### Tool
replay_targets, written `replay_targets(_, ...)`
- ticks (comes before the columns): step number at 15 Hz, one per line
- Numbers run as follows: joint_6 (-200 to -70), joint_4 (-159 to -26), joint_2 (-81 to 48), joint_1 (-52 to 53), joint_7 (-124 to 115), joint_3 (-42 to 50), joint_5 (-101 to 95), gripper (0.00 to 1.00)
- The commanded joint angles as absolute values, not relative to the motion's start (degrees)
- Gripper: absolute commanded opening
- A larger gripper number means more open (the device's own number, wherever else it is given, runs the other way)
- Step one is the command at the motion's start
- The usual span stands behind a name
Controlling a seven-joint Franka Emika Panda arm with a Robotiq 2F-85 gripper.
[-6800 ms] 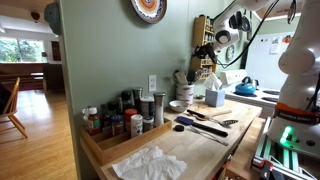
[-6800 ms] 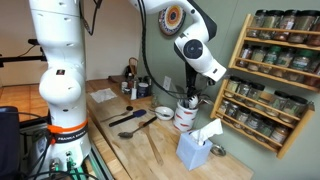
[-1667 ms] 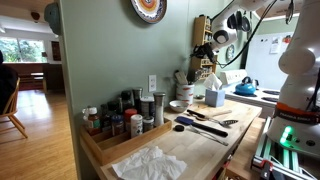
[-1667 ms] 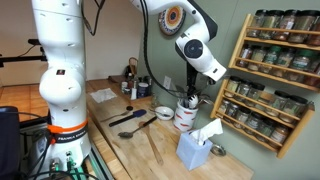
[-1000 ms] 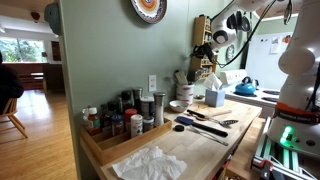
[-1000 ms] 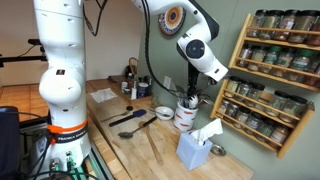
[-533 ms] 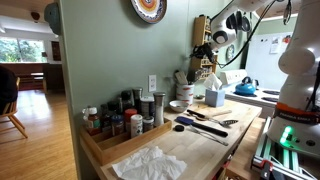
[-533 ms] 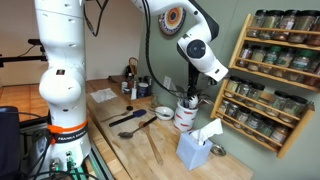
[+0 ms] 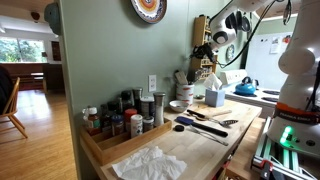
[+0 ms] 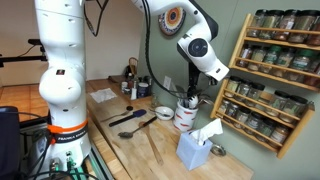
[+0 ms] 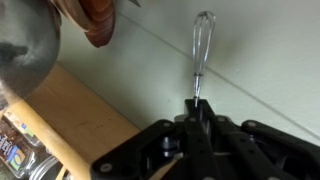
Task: Hang the whisk on the hook on the spice rack
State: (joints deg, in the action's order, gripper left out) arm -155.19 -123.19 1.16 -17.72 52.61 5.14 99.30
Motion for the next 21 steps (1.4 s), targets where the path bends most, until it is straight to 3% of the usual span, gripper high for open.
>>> replay_targets(1, -155.71, -123.93, 0.82, -17.76, 49.41, 5.15, 96.04, 0.32)
replay_targets(2, -155.69, -123.98, 0.81, -17.79, 49.01, 5.19, 95.52, 0.33)
replay_targets(11, -155.21, -127.11, 2.7, -17.97, 43.32, 5.58, 88.75, 0.99)
replay_targets(21, -154.57, -139.01, 16.71, -18.68, 33.05, 4.56, 68.19, 1.0)
